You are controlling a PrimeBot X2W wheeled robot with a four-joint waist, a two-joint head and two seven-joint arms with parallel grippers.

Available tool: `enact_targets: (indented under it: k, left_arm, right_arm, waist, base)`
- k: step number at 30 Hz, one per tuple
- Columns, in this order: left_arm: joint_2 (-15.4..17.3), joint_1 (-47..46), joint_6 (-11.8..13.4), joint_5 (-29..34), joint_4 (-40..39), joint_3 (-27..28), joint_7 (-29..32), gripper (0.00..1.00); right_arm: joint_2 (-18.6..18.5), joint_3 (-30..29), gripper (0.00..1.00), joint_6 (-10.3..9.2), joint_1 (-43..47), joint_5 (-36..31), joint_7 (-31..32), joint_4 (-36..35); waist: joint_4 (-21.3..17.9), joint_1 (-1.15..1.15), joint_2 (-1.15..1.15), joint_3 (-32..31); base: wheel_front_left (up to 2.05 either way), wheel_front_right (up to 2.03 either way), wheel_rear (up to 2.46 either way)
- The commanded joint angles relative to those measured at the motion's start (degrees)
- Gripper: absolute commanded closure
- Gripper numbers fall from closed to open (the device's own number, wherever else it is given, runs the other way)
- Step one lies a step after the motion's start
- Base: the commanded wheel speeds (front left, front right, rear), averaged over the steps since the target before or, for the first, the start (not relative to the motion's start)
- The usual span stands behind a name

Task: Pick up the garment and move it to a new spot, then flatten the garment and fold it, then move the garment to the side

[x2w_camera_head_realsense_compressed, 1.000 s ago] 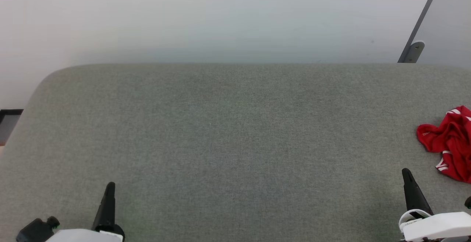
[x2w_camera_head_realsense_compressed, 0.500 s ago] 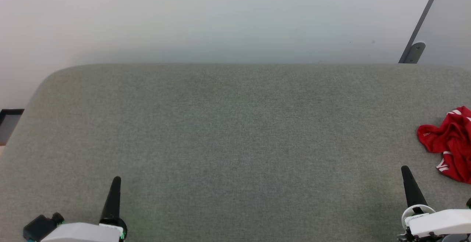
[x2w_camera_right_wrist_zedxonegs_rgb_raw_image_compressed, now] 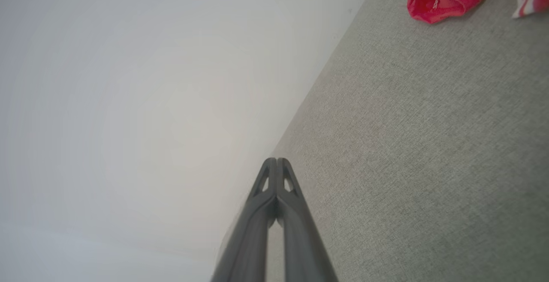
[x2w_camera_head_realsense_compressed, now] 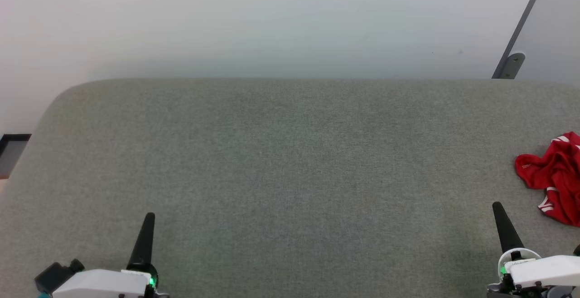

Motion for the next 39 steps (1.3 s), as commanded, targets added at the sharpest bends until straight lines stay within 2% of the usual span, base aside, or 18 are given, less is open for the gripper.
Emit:
enact_targets:
  k: [1, 39]
  left_arm:
    - [-0.1, -1.1, -0.1, -1.1, -0.1, 0.3, 0.3, 1.0]
    - [-3.5, -3.9, -0.2, -13.9, 1.3, 1.4, 4.9, 1.0]
  right_arm:
    - [0.1, -0.4, 1.0, -0.04, -1.2, 1.3, 0.4, -0.2]
    - [1.8, -2.1, 1.0, -0.07, -2.7, 19.0, 5.0, 0.8]
  waist:
    - [0.0, 0.0, 0.0, 0.0]
    - [0.4, -0.01, 0.0, -0.2]
  base:
    - [0.0, 0.0, 0.0]
    - [0.0, 0.0, 0.0]
